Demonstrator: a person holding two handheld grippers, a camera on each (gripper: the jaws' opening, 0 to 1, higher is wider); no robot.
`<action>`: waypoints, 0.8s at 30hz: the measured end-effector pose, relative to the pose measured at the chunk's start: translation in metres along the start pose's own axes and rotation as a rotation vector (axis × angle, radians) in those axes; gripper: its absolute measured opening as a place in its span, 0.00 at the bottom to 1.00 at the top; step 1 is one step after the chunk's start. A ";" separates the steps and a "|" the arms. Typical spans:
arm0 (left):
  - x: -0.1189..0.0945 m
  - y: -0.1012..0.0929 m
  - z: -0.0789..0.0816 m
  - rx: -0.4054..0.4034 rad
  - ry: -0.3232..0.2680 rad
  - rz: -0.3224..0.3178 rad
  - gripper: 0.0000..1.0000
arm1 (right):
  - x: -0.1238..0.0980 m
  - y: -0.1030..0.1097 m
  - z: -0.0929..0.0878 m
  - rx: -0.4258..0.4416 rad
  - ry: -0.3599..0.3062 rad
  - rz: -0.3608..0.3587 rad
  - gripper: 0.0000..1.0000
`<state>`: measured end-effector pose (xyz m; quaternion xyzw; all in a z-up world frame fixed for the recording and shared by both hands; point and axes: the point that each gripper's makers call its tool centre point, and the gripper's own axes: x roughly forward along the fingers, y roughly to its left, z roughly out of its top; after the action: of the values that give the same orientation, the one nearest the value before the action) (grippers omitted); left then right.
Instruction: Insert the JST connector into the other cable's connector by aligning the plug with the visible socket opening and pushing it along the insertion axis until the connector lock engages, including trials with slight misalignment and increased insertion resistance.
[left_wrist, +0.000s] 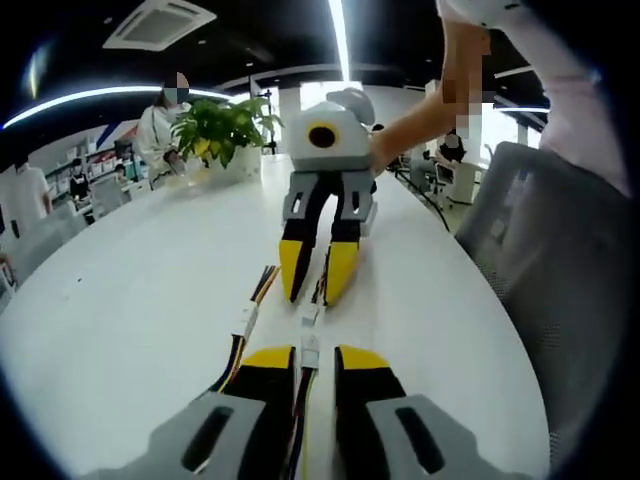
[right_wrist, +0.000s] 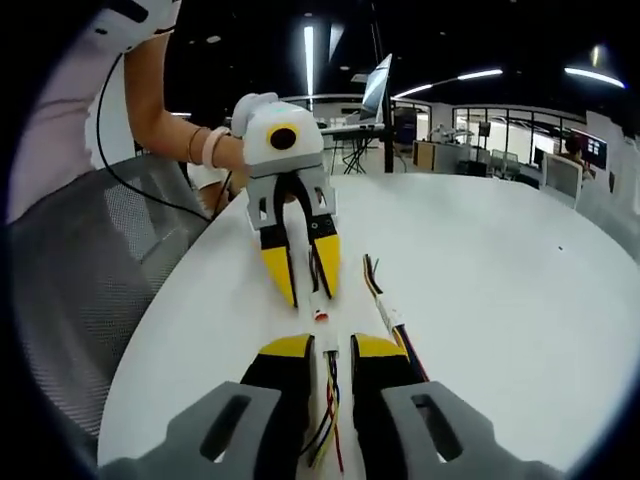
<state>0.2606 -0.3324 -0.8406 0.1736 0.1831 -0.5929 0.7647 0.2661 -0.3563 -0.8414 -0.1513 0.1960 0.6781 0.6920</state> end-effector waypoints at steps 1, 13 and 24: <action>0.001 0.000 -0.002 0.002 0.004 -0.003 0.09 | 0.001 0.001 -0.002 -0.002 0.003 0.002 0.12; -0.002 0.002 -0.003 0.009 -0.030 -0.003 0.01 | 0.001 0.001 -0.007 0.007 0.011 0.003 0.10; 0.001 0.003 -0.001 0.002 -0.058 -0.008 0.03 | 0.001 0.001 -0.006 0.019 0.003 0.004 0.08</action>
<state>0.2633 -0.3317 -0.8418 0.1565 0.1610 -0.6007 0.7673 0.2648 -0.3582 -0.8470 -0.1451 0.2036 0.6775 0.6917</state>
